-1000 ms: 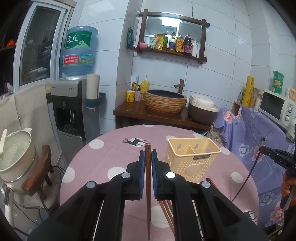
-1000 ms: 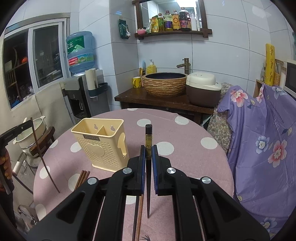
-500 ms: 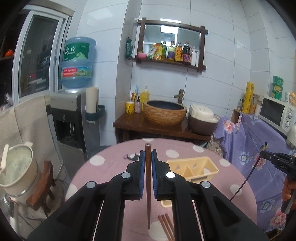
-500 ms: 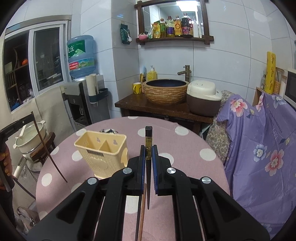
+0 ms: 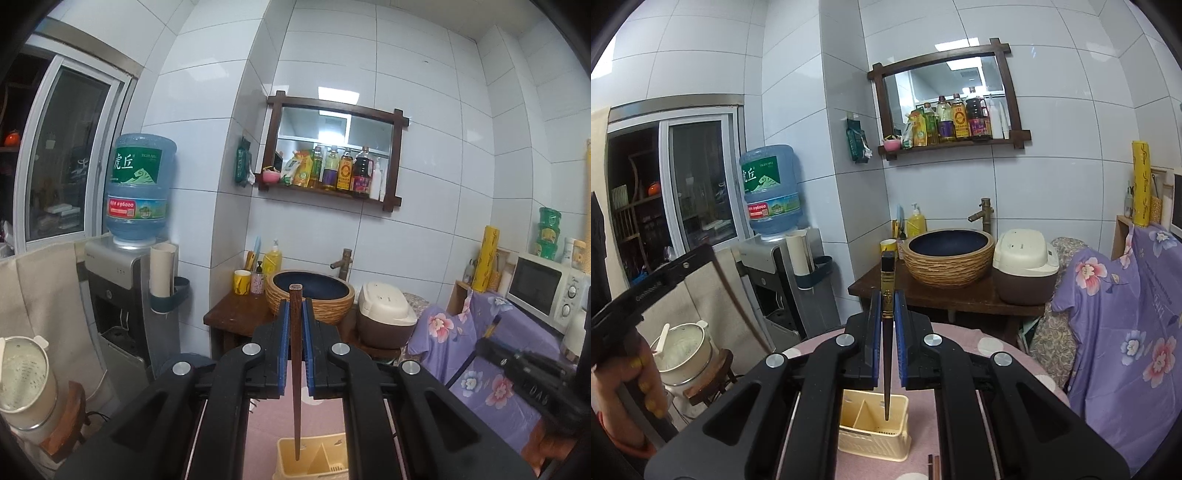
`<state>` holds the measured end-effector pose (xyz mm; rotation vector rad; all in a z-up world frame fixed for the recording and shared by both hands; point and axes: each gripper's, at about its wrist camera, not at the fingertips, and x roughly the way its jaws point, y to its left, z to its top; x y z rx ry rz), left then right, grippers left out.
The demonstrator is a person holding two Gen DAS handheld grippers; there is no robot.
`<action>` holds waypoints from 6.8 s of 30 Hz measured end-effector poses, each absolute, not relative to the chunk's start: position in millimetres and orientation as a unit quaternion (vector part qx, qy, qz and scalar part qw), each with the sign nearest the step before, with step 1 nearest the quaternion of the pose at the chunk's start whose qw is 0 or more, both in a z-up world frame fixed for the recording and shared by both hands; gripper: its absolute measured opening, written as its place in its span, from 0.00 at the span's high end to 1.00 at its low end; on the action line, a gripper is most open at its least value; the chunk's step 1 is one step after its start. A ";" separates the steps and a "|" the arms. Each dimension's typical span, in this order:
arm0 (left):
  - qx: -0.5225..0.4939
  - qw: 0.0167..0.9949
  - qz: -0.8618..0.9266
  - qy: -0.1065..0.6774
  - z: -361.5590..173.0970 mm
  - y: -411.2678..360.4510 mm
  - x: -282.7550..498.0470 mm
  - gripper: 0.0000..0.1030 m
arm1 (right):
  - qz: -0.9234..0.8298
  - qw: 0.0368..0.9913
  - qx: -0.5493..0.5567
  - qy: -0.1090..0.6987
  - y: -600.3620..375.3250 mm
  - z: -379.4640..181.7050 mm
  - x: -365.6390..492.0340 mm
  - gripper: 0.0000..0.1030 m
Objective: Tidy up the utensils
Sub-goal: 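Lower both chopsticks into the beige holder and open both grippers, then move the right gripper to the wooden-handled spoon and grasp it, then lift the wooden-handled spoon upright with the right gripper, then grasp and lift a brown chopstick with the left gripper while the right gripper holds the spoon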
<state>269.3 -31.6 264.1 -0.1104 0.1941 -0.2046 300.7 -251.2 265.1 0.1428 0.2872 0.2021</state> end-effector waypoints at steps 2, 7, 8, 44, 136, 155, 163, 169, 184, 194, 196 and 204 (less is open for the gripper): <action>-0.056 0.989 -0.100 0.095 252.3 -39.3 275.1 0.92 | 0.096 0.981 0.078 0.147 -243.4 252.5 309.5 0.92; -0.052 0.985 -0.101 0.126 207.8 -53.4 289.7 0.92 | 0.089 0.977 0.074 0.176 -228.6 211.3 327.8 0.92; -0.051 0.984 -0.102 0.133 199.4 -54.4 291.3 0.92 | 0.088 0.976 0.071 0.184 -226.1 203.1 330.0 0.92; -0.060 0.967 -0.135 0.210 113.4 -14.7 235.1 0.15 | 0.092 0.976 0.059 0.186 -238.7 128.6 278.5 0.25; 0.061 0.905 -0.116 0.405 -43.5 -32.1 188.1 0.46 | 0.165 0.918 0.052 0.357 -165.6 -10.8 191.9 0.86; 0.053 0.894 -0.116 0.430 -40.2 -24.0 212.9 0.45 | 0.170 0.922 0.079 0.339 -178.7 -2.2 177.7 0.86; 0.051 0.893 -0.096 0.438 -39.6 -3.4 212.1 0.45 | 0.168 0.924 0.082 0.335 -181.2 -1.9 175.1 0.86; 0.030 0.895 -0.086 0.436 -35.0 4.0 219.8 0.45 | 0.171 0.922 0.086 0.336 -180.7 -2.8 176.9 0.87; 0.008 0.882 -0.070 0.466 -37.8 2.5 285.3 0.78 | 0.175 0.923 0.082 0.334 -178.5 0.5 175.7 0.87; 0.024 0.883 -0.055 0.465 -38.4 -3.8 293.2 0.88 | 0.173 0.923 0.081 0.333 -177.7 1.8 175.9 0.87; 0.019 0.884 -0.054 0.464 -38.3 -2.6 292.7 0.88 | 0.175 0.923 0.082 0.334 -177.7 2.0 175.7 0.87; -0.027 0.885 -0.063 0.461 -37.4 4.8 291.1 0.90 | 0.178 0.922 0.089 0.332 -179.3 2.8 175.0 0.87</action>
